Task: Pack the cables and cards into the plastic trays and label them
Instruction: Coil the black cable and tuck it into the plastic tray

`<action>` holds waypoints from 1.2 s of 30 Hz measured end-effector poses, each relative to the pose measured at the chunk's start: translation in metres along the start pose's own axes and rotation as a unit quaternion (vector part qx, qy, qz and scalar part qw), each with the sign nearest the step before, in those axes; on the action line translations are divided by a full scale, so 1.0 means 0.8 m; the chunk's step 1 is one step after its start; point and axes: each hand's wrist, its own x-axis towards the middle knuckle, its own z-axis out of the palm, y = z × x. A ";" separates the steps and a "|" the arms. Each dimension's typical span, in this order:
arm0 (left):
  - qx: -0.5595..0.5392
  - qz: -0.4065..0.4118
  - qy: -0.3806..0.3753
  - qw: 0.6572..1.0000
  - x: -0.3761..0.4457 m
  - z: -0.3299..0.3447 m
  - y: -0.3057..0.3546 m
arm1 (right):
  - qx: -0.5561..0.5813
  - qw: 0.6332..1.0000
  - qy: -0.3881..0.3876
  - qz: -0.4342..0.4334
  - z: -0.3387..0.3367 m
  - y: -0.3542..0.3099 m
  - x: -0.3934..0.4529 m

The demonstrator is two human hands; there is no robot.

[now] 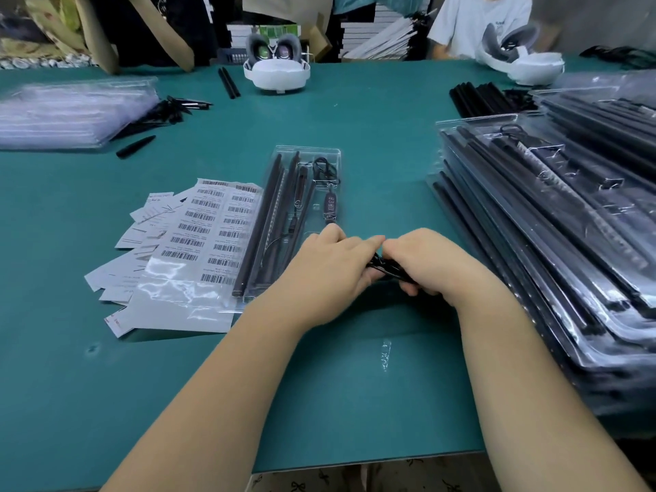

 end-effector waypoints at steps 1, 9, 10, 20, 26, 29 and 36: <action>-0.003 0.001 -0.008 1.000 0.001 0.000 0.001 | -0.001 1.000 0.019 0.002 0.000 0.001 0.001; -0.104 -0.033 0.008 0.994 0.004 0.006 0.000 | 0.288 0.956 0.050 -0.023 0.002 0.001 0.006; -0.133 -0.045 0.013 0.990 0.004 0.005 -0.001 | 0.344 0.938 0.023 -0.046 -0.001 0.003 0.006; -0.159 -0.076 0.028 0.984 0.002 0.003 0.004 | 0.181 0.941 0.254 -0.134 0.041 -0.004 0.019; -0.200 -0.073 -0.036 0.976 -0.021 -0.011 -0.009 | 0.284 0.939 0.190 -0.051 0.035 0.007 0.035; -0.106 -0.132 -0.135 0.976 -0.045 -0.016 -0.028 | 0.319 0.935 0.154 -0.024 0.034 0.011 0.038; -0.072 -0.158 -0.233 0.957 -0.056 -0.017 -0.044 | 0.352 0.927 0.121 -0.046 0.033 0.007 0.044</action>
